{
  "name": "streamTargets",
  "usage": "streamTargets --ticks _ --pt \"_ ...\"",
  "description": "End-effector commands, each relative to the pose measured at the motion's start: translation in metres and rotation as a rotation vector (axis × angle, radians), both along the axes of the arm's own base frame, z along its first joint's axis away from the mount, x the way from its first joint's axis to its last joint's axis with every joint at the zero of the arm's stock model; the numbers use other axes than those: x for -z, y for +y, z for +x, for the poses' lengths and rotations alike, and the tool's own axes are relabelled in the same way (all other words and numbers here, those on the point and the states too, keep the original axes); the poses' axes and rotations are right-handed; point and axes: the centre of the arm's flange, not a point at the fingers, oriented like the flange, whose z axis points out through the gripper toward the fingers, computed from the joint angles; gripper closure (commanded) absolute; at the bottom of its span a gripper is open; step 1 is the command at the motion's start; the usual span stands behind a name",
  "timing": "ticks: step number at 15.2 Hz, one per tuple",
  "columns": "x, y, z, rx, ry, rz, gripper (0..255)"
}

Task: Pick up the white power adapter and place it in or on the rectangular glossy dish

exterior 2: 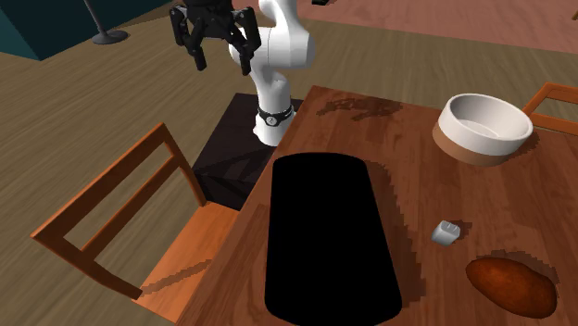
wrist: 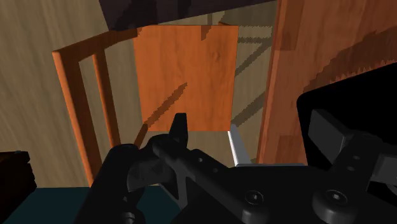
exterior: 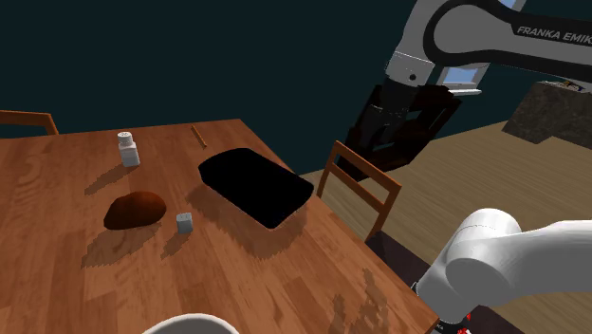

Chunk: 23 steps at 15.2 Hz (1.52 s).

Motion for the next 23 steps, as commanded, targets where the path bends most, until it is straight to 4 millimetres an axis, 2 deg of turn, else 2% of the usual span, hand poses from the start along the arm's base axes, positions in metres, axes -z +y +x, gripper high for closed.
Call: streamTargets --ticks 1,23 --pt "0.0 0.0 0.0 0.0 0.0 0.0 0" --pt "0.075 0.27 0.086 0.064 -0.054 -0.031 0"
